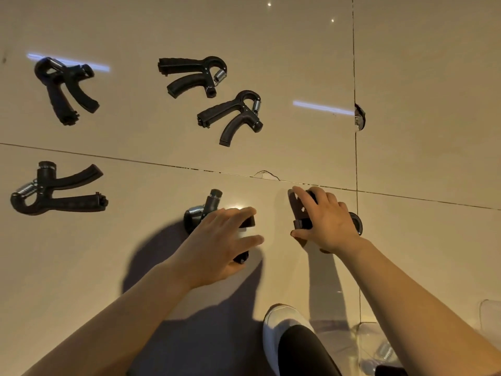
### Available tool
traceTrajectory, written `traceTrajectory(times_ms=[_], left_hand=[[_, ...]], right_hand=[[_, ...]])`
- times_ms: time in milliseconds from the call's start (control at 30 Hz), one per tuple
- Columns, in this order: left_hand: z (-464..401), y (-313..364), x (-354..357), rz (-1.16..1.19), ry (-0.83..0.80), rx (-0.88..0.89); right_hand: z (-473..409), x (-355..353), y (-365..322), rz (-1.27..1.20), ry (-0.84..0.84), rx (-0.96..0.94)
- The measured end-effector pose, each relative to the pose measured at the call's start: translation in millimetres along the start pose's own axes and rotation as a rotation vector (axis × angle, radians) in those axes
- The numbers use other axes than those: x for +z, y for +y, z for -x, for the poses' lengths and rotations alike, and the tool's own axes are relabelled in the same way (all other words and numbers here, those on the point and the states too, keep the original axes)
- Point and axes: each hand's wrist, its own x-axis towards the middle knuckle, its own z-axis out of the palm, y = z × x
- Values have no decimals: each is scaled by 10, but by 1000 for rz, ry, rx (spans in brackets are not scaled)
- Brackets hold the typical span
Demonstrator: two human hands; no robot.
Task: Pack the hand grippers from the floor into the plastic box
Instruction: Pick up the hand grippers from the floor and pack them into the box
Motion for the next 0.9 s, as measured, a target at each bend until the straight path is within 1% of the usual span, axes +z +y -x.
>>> traceTrajectory(times_ms=[67,167,267,367,433,500,567,633,667,767,900], left_hand=[[50,22,-142,50,98,-57],[215,2,-291,136,234,-209],[418,-7,-358,195,314,-351],[512,4,-373,228,327,-406],[509,0,-372,232,324,-400],[484,-10,-371,234,335,-405],[454,-6,-369,216,341,-459],[426,5,-352,172,360,-511],[411,11,-341,149,376,-520],[364,-1,-336,70,420,-494],[334,-25,-373,-77,422,-409]], right_hand=[[78,-107,-79,-103,100,-28],[240,-374,-273,-330,273,-79],[400,-515,-466,-454,330,-121],[472,-458,-611,-530,335,-159],[468,-419,-645,-508,337,-160],[442,-403,-650,-408,374,-157],[408,-399,-645,-312,398,-132],[362,-414,-644,-337,373,-72],[336,-419,-643,-342,393,-63],[262,-363,-646,-283,547,-123],[255,-270,-729,-291,615,-169]])
